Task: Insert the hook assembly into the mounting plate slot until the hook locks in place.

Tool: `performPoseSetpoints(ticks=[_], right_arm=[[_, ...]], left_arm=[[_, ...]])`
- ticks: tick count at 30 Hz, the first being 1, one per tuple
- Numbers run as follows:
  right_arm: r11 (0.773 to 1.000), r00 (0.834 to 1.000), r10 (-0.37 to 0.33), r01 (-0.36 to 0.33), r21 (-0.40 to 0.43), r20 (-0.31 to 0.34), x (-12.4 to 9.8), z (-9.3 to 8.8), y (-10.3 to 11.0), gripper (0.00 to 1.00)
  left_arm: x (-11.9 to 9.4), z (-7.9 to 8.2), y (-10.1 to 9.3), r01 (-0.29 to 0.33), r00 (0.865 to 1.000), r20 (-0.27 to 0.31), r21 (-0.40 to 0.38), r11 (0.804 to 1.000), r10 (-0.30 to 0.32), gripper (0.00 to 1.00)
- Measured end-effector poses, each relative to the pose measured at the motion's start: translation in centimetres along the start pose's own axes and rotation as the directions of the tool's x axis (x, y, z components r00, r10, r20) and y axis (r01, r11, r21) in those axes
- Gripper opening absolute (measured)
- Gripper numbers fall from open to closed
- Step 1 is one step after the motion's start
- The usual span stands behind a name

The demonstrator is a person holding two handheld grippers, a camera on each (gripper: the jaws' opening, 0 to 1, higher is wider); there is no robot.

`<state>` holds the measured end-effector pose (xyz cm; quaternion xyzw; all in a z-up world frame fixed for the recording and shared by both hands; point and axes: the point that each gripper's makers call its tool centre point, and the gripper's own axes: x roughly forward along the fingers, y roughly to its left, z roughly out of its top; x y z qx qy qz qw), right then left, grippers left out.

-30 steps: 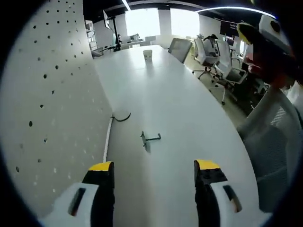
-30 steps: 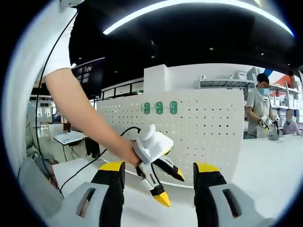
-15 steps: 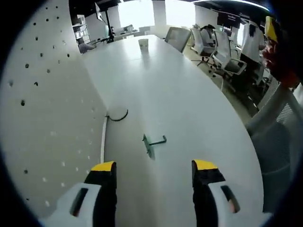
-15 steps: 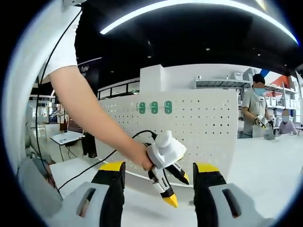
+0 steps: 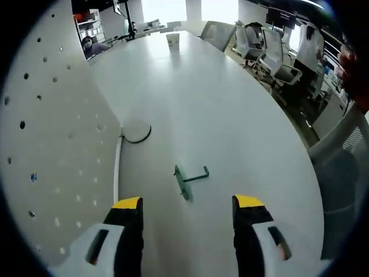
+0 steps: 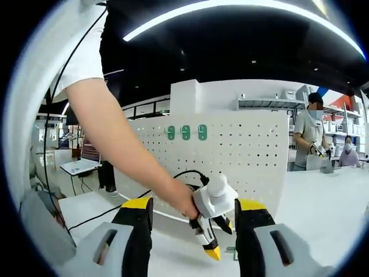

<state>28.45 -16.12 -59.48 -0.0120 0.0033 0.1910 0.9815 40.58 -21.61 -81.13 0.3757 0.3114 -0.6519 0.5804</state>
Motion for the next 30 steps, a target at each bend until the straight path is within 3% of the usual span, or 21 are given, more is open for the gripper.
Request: performPoseSetpoints(ticks=[12, 30], right_arm=[[1.0, 1.0, -0.025, 0.025, -0.015, -0.019, -0.4, -0.5, -1.1, 0.52], [0.998, 0.998, -0.05, 0.049, -0.026, -0.034, -0.9, -1.1, -2.0, 0.48]], left_arm=[[1.7, 0.1, 0.1, 0.008, 0.999, -0.04, -0.006, 1.0, -0.009, 0.6], [2.3, 0.1, 0.0, 0.025, 0.999, -0.033, -0.01, 1.0, -0.025, 0.57]])
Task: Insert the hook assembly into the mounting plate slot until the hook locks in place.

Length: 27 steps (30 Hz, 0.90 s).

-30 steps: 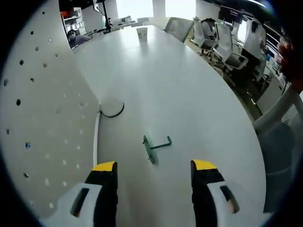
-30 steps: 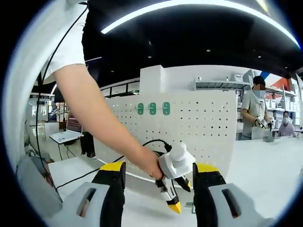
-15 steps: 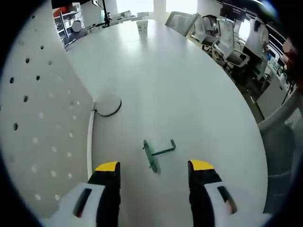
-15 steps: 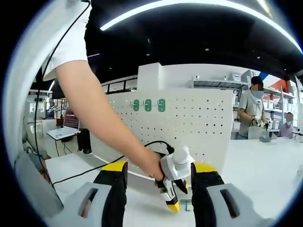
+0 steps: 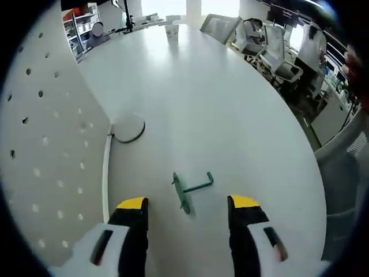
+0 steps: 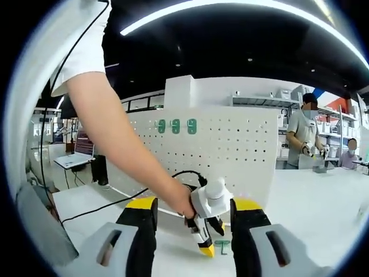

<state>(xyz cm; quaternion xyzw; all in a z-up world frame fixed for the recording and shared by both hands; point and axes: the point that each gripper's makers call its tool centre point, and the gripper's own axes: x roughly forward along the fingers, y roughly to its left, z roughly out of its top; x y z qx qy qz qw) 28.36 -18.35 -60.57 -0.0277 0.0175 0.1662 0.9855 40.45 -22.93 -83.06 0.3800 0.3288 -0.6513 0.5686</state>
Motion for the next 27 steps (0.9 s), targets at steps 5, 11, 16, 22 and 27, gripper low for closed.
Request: performPoseSetpoints(ticks=[5, 11, 16, 22, 27], right_arm=[[1.0, 1.0, -0.004, 0.004, 0.005, -0.003, -0.03, -0.13, -0.11, 0.47], [1.0, 1.0, -0.008, 0.008, 0.004, -0.006, -0.08, -0.2, -0.27, 0.46], [1.0, 1.0, -0.009, 0.009, 0.008, -0.004, -0.13, -0.13, -0.35, 0.45], [1.0, 1.0, 0.001, -0.001, 0.011, -0.002, -0.05, -0.09, -0.21, 0.45], [1.0, 1.0, 0.013, -0.013, 0.013, 0.001, -0.02, -0.04, 0.06, 0.44]], left_arm=[[-0.04, 0.09, 0.29, -0.012, 1.0, 0.008, -0.013, 1.0, 0.012, 0.45], [-0.13, 0.14, 0.7, -0.038, 0.999, 0.003, -0.042, 0.998, 0.038, 0.34], [-0.15, 0.05, 0.67, -0.057, 0.998, -0.012, -0.059, 0.997, 0.057, 0.27], [-0.25, -0.07, 0.45, -0.067, 0.997, -0.033, -0.048, 0.997, 0.066, 0.15], [-0.27, -0.4, 0.68, -0.086, 0.995, -0.058, -0.049, 0.995, 0.083, 0.09]])
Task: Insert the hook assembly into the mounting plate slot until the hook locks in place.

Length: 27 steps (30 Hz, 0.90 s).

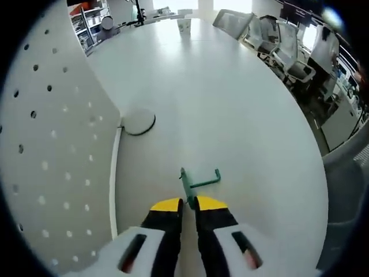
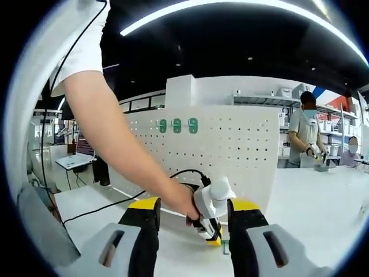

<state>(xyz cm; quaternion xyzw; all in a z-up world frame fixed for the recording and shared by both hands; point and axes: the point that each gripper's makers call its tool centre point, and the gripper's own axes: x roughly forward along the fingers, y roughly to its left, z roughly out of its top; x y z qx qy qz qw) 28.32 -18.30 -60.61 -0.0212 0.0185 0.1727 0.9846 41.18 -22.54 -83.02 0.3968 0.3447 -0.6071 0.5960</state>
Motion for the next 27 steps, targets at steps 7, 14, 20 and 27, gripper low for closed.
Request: performPoseSetpoints(ticks=[7, 14, 20, 27], right_arm=[[1.0, 1.0, 0.001, -0.001, 0.003, -0.003, -0.02, -0.14, 0.01, 0.44], [1.0, 1.0, -0.002, 0.002, 0.008, -0.006, -0.11, -0.17, -0.08, 0.42], [1.0, 1.0, -0.002, 0.002, 0.006, -0.007, -0.17, -0.21, -0.03, 0.42], [1.0, 1.0, -0.006, 0.006, 0.009, -0.009, -0.34, -0.24, -0.21, 0.41]], left_arm=[[-0.02, 0.02, -0.06, -0.005, 1.0, -0.006, 0.018, 1.0, 0.005, 0.08], [-0.01, 0.11, -0.38, -0.013, 1.0, -0.011, 0.076, 0.997, 0.014, 0.06], [0.05, 0.12, -0.28, -0.014, 1.0, -0.015, 0.061, 0.998, 0.015, 0.05], [0.0, 0.19, -0.25, -0.022, 1.0, -0.015, 0.082, 0.996, 0.023, 0.03]])
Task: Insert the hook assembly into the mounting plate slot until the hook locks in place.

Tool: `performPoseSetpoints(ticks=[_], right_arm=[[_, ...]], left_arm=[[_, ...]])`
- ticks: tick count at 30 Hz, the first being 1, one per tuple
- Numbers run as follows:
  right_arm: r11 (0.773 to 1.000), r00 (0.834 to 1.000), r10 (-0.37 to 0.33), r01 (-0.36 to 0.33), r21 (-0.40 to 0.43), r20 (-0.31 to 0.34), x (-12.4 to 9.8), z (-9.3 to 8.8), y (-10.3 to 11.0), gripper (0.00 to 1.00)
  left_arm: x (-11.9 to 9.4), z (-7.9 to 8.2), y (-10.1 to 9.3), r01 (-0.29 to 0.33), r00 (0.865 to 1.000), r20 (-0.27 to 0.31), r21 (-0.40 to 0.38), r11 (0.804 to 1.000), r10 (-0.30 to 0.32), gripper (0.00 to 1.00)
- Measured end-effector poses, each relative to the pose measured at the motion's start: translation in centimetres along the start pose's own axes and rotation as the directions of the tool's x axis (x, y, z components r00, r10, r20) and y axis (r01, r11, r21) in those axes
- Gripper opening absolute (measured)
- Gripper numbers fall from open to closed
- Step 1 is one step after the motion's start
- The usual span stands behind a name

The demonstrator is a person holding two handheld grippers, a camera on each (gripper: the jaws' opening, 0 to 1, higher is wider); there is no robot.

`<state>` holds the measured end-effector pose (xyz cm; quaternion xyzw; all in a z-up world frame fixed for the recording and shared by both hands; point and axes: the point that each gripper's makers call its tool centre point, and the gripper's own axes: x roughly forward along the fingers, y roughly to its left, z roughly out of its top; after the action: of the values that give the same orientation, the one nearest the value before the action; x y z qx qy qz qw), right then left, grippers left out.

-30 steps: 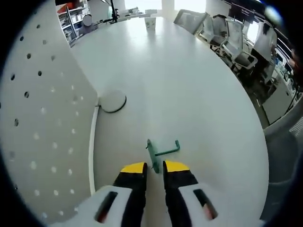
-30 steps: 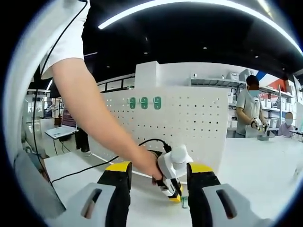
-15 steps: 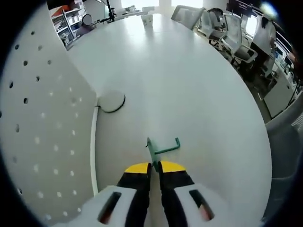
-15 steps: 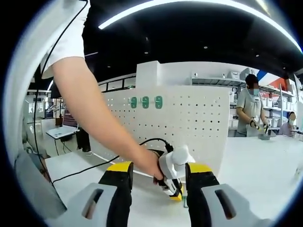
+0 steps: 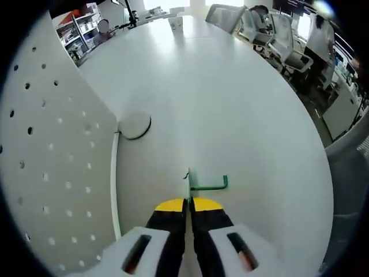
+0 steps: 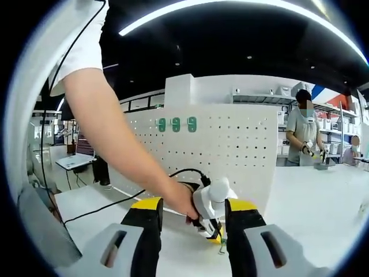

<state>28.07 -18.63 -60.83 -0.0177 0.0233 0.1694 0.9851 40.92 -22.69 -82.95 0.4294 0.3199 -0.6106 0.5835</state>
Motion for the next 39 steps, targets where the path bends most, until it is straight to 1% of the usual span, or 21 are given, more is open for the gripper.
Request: performPoseSetpoints(ticks=[3, 9, 10, 11, 12, 16, 17, 19, 21, 27, 29, 34, 35, 37, 38, 39], right_arm=[[1.0, 1.0, -0.004, 0.004, 0.007, 0.002, -0.1, 0.0, -0.1, 0.41], [1.0, 1.0, -0.004, 0.004, 0.006, 0.001, -0.1, 0.0, -0.1, 0.41], [1.0, 1.0, -0.005, 0.005, 0.006, 0.002, -0.1, 0.0, -0.1, 0.41], [1.0, 1.0, -0.006, 0.006, 0.006, 0.001, -0.1, 0.0, -0.2, 0.41], [1.0, 1.0, -0.007, 0.007, 0.007, 0.0, -0.1, 0.0, -0.2, 0.41], [1.0, 1.0, -0.011, 0.011, 0.012, 0.002, -0.1, -0.1, -0.3, 0.41], [1.0, 1.0, -0.012, 0.012, 0.015, 0.002, -0.1, -0.1, -0.3, 0.41], [1.0, 1.0, -0.014, 0.014, 0.018, 0.001, -0.1, -0.2, -0.4, 0.41], [1.0, 1.0, -0.014, 0.014, 0.019, 0.002, -0.1, -0.2, -0.4, 0.41], [1.0, 1.0, -0.014, 0.014, 0.016, 0.001, -0.1, -0.2, -0.3, 0.41], [1.0, 1.0, -0.014, 0.014, 0.018, 0.001, 0.0, -0.2, -0.4, 0.41], [1.0, 1.0, -0.015, 0.015, 0.021, 0.005, 0.1, -0.1, -0.4, 0.41], [1.0, 1.0, -0.015, 0.015, 0.023, 0.004, 0.1, -0.1, -0.4, 0.41], [1.0, 1.0, -0.015, 0.015, 0.026, 0.006, 0.2, 0.0, -0.4, 0.41], [0.999, 1.0, -0.014, 0.014, 0.031, 0.008, 0.2, 0.0, -0.4, 0.41], [0.999, 1.0, -0.016, 0.015, 0.038, 0.008, 0.2, 0.0, -0.5, 0.41]], left_arm=[[0.0, 0.0, 0.0, 0.002, 1.0, 0.004, 0.006, 1.0, -0.002, 0.02], [0.0, 0.0, 0.1, 0.009, 1.0, 0.026, -0.032, 0.999, -0.008, 0.01], [0.0, -0.1, 0.1, 0.016, 0.999, 0.032, -0.094, 0.995, -0.013, 0.01], [-0.1, -0.2, 0.2, 0.014, 0.999, 0.033, -0.114, 0.993, -0.01, 0.01], [-0.1, -0.2, 0.3, 0.015, 0.999, 0.046, -0.094, 0.995, -0.01, 0.01], [-0.4, -0.3, 0.3, 0.014, 0.998, 0.069, -0.083, 0.996, -0.008, 0.01], [-0.5, -0.2, 0.3, 0.016, 0.997, 0.082, -0.085, 0.996, -0.009, 0.01], [-0.8, 0.2, 0.7, 0.016, 0.993, 0.115, -0.119, 0.993, -0.003, 0.01], [-1.0, 0.4, 0.8, 0.026, 0.99, 0.14, -0.132, 0.991, -0.007, 0.01], [-1.7, 0.5, 1.0, 0.01, 0.985, 0.172, -0.128, 0.992, 0.012, 0.01], [-2.0, 0.8, 1.0, 0.022, 0.98, 0.197, -0.158, 0.987, 0.009, 0.01], [-2.9, 1.1, 1.0, 0.014, 0.973, 0.23, -0.152, 0.988, 0.022, 0.01], [-3.2, 1.4, 1.1, 0.008, 0.968, 0.249, -0.156, 0.988, 0.031, 0.01], [-3.6, 1.6, 1.1, 0.009, 0.962, 0.271, -0.169, 0.986, 0.037, 0.01], [-3.9, 1.8, 1.1, 0.0, 0.957, 0.285, -0.164, 0.987, 0.047, 0.01], [-4.4, 2.2, 1.3, -0.011, 0.947, 0.316, -0.172, 0.985, 0.066, 0.01]])
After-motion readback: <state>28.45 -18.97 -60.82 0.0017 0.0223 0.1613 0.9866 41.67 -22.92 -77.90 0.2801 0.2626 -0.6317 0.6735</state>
